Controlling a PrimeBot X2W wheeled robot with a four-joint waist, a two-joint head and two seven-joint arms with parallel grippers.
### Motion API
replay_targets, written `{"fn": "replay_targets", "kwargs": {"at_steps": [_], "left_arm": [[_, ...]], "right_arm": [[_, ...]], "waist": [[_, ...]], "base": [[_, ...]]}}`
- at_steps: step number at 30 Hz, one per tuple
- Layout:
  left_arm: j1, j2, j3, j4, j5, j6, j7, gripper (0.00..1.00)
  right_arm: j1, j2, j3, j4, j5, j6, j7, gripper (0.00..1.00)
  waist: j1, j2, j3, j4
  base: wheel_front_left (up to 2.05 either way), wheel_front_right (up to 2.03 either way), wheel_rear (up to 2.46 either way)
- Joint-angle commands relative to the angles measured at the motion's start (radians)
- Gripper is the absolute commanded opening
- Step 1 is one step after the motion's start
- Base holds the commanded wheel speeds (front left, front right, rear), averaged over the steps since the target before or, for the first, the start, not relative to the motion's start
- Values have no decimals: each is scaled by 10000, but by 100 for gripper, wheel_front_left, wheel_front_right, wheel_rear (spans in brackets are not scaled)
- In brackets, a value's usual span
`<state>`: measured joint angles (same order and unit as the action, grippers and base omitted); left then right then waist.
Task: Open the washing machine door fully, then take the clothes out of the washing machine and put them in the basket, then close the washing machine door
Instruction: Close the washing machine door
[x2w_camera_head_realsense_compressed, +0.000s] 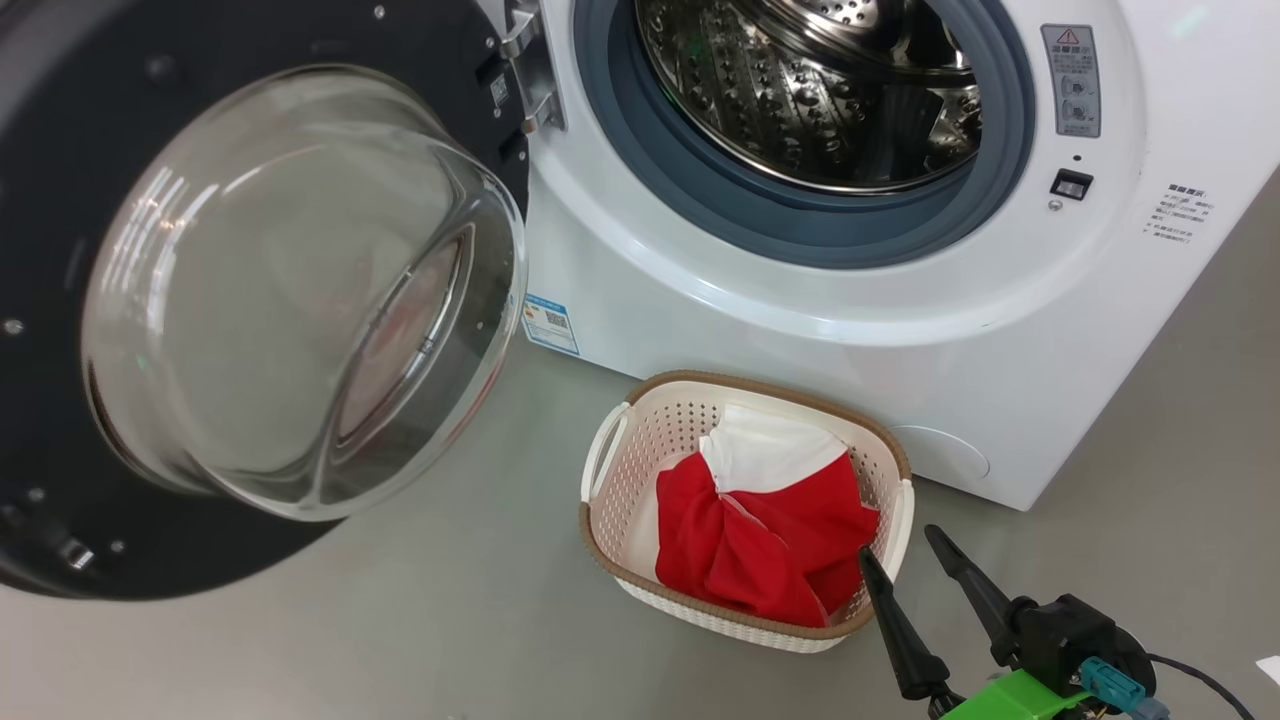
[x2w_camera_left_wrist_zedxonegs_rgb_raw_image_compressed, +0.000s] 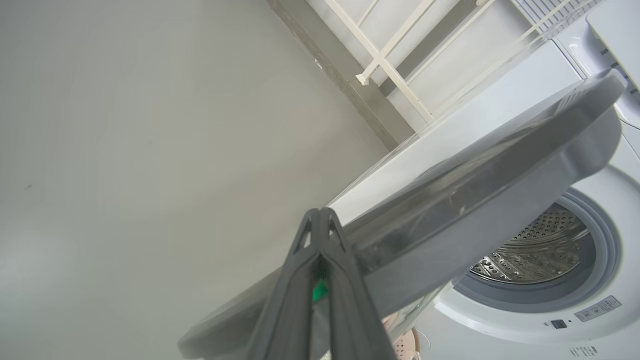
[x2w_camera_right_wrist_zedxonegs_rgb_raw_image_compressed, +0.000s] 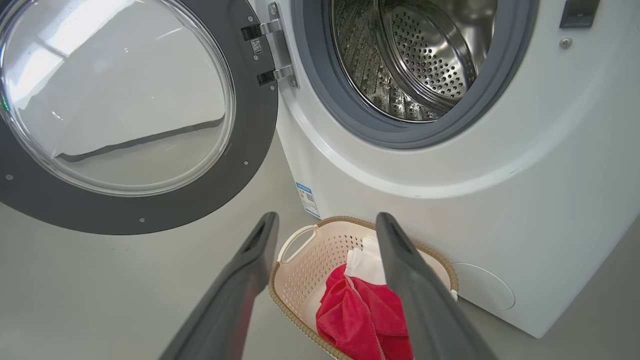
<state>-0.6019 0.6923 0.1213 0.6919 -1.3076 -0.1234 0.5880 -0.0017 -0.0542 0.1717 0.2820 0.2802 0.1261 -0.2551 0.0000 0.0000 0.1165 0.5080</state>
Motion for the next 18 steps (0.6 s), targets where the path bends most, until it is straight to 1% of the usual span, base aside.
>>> {"fn": "replay_targets", "kwargs": {"at_steps": [1,10,15,16,18], "left_arm": [[118,549,78,-530,-206,-72,220,0],[1322,868,-478,-2612,-1312,-73,941,0],[1846,1004,-634,-3826,-1790,-73,1078,0],[1846,1004,-634,-3826,-1790,-73,1078,0],[2010,1034,-726,-4258,-1931,-73,1147,0]], "right_arm": [[-91,39,188,-289,-16,46,-67,100],[29,39,138,-347,129,46,-67,100],[64,39,127,-388,230,46,-67,100],[64,39,127,-388,230,46,-67,100],[81,39,109,-406,263,46,-67,100]], "waist": [[0,0,-49,-19],[0,0,-344,-123],[0,0,-442,-232],[0,0,-442,-232],[0,0,-473,-286]], "base": [[0,0,0],[0,0,0],[0,0,0],[0,0,0],[0,0,0]]}}
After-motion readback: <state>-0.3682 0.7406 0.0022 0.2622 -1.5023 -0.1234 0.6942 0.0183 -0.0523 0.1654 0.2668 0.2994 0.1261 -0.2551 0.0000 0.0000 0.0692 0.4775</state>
